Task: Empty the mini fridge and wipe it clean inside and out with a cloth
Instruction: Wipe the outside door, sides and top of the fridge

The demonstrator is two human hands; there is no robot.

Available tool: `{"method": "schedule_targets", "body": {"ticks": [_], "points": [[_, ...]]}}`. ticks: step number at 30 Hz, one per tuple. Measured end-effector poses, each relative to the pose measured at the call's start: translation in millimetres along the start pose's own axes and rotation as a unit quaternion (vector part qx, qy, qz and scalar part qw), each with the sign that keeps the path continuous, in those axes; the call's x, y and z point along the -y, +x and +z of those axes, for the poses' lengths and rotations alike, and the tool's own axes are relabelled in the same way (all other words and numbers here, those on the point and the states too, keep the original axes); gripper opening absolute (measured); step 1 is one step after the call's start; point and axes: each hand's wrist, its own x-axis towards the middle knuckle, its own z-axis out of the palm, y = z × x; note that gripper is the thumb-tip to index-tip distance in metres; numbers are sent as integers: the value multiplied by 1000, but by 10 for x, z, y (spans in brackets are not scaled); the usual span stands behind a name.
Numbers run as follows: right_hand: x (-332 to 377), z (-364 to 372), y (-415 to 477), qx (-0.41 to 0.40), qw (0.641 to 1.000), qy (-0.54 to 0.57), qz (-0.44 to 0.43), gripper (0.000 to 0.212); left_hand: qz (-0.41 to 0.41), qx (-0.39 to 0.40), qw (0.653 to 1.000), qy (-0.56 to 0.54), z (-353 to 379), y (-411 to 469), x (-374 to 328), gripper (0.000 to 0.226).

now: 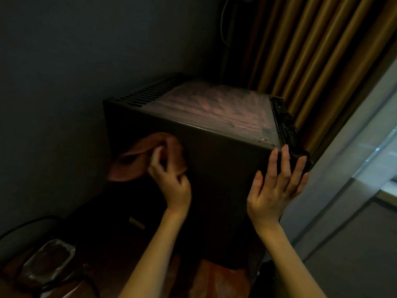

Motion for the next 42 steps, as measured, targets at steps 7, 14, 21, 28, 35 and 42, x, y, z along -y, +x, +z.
{"method": "schedule_targets", "body": {"ticks": [7, 14, 21, 28, 35, 42], "points": [[-384, -206, 21, -77, 990, 122, 9, 50, 248, 186, 950, -35, 331, -276, -733, 65], [-519, -298, -54, -71, 988, 128, 53, 40, 362, 373, 854, -29, 563, -671, -677, 34], [-434, -135, -111, -51, 981, 178, 50, 47, 120, 85, 987, 58, 433, -2, -352, 79], [-316, -2, -208, -16, 991, 128, 37, 66, -293, -122, 948, -18, 63, -51, 659, 81], [-267, -17, -225, -5, 994, 103, 38, 68, -661, -220, 706, -125, -20, -656, 1052, 91], [-259, -59, -232, 16, 991, 125, 49, 69, -773, -145, 596, -162, 461, -1450, 203, 43]]}}
